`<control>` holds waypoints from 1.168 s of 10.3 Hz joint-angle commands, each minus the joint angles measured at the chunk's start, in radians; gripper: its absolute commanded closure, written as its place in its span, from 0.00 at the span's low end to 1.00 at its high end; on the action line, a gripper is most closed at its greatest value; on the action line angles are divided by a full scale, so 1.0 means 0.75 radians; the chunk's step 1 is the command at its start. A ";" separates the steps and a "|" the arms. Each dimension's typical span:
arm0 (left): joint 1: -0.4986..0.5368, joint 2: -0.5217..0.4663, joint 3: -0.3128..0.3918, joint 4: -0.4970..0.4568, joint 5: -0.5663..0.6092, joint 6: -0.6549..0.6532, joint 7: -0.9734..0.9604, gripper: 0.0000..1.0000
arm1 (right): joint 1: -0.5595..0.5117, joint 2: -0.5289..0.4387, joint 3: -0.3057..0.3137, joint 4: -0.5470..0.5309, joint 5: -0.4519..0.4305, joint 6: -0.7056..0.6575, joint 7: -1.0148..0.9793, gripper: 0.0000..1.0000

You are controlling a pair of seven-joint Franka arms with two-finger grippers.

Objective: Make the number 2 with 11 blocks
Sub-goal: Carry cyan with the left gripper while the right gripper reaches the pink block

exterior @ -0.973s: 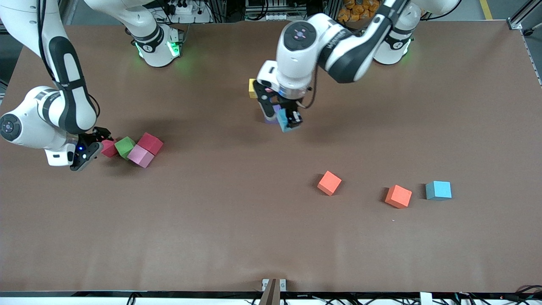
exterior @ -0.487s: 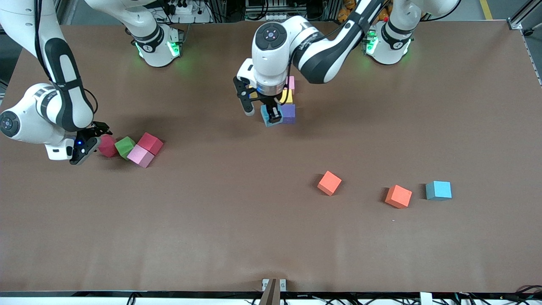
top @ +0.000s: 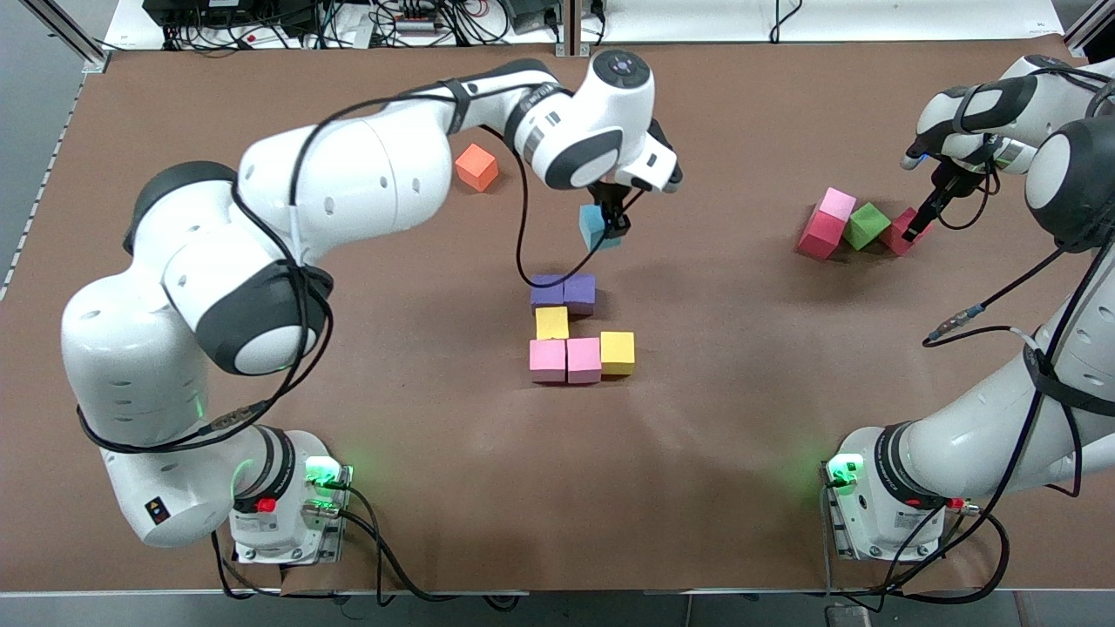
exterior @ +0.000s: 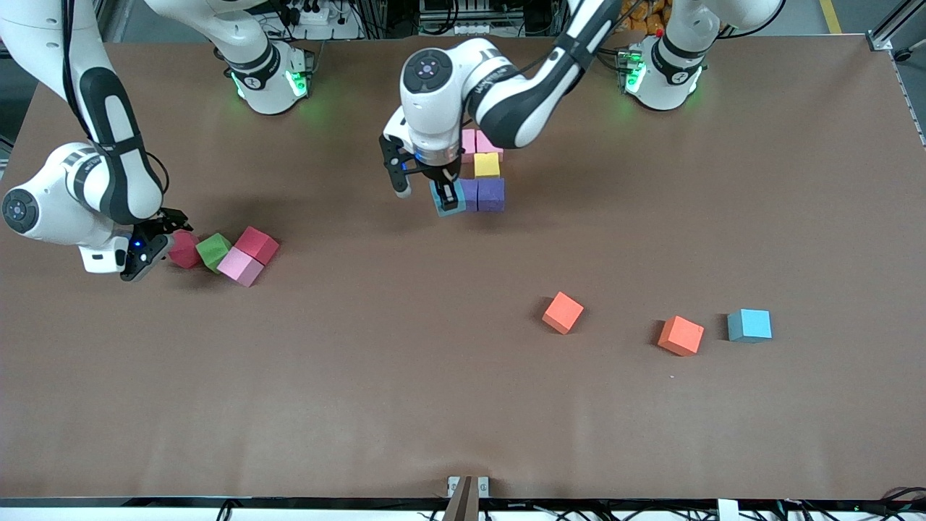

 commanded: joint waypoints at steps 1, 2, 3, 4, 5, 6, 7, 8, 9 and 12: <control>-0.059 0.057 0.038 0.052 -0.028 -0.028 -0.007 0.78 | -0.026 0.006 0.018 -0.011 -0.007 0.019 0.018 0.00; -0.077 0.073 0.038 0.050 -0.020 -0.028 -0.005 0.77 | -0.027 0.008 0.021 -0.011 -0.005 0.019 0.022 0.00; -0.090 0.091 0.036 0.050 -0.012 -0.014 0.003 0.77 | -0.027 0.008 0.021 -0.011 -0.005 0.019 0.024 0.00; -0.092 0.110 0.032 0.050 -0.004 0.006 0.009 0.77 | -0.024 0.010 0.021 -0.009 -0.005 0.019 0.024 0.00; -0.098 0.118 0.020 0.048 0.027 0.055 0.007 0.77 | -0.027 0.018 0.021 -0.009 -0.005 0.021 0.024 0.00; -0.106 0.120 0.020 0.048 0.052 0.084 0.007 0.77 | -0.024 0.020 0.021 -0.007 0.013 0.021 0.024 0.10; -0.106 0.122 0.010 0.046 0.082 0.104 0.015 0.77 | -0.020 0.024 0.021 -0.009 0.046 0.017 0.022 0.18; -0.106 0.122 -0.016 0.040 0.115 0.113 0.017 0.77 | -0.016 0.028 0.021 -0.007 0.048 0.017 0.022 0.30; -0.104 0.124 -0.035 0.036 0.148 0.115 0.017 0.77 | -0.012 0.030 0.021 -0.003 0.048 0.013 0.022 0.45; -0.094 0.149 -0.076 0.017 0.172 0.160 0.017 0.77 | -0.006 0.028 0.025 0.066 0.046 -0.058 0.012 0.79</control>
